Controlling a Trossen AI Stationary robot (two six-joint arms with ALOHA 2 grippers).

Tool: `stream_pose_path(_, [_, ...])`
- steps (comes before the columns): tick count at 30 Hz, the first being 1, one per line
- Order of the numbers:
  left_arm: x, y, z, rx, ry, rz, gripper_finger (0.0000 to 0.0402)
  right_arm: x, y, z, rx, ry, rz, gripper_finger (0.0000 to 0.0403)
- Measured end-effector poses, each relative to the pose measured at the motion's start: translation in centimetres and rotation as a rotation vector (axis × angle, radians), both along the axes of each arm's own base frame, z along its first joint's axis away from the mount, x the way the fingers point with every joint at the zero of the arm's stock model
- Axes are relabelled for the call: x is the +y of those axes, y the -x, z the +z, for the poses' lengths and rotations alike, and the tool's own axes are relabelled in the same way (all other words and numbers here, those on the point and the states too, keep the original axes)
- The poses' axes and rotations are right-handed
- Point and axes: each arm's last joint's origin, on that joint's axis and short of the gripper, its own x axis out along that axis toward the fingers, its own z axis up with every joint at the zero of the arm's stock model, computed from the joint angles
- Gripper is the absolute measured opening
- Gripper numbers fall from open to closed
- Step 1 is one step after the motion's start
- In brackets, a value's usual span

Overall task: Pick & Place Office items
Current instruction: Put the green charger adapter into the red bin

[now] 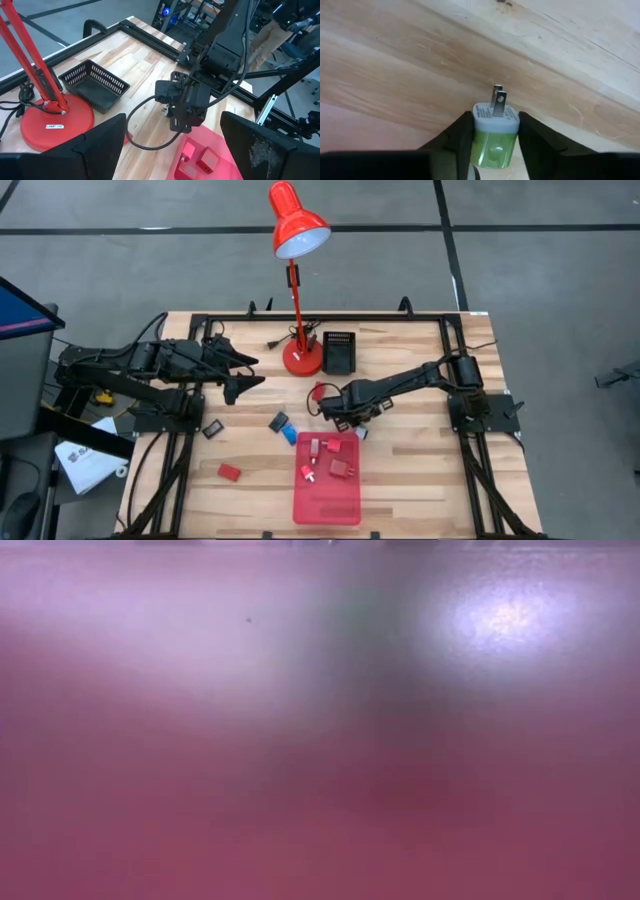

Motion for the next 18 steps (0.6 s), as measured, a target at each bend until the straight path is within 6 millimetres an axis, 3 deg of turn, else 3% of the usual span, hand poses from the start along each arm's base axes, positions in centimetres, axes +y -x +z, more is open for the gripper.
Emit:
stream_pose_path(6, [0.0,0.0,0.0,0.000,0.000,0.000,0.0320,0.1,0.0,0.3,-0.015,0.008,0.013,0.0112])
stream_pose_path(9, [0.0,0.0,0.0,0.000,0.000,0.000,0.0320,0.1,0.4,1.7,-0.045,0.039,0.022,0.0112])
stream_pose_path(15, [0.0,0.0,0.0,-0.004,-0.001,0.002,0.0320,-0.2,2.5,8.0,-0.209,0.087,-0.011,0.0112])
stream_pose_path(18, [0.0,0.0,0.0,-0.004,-0.001,0.004,0.0320,0.6,4.0,11.6,-0.348,0.084,0.041,0.0112])
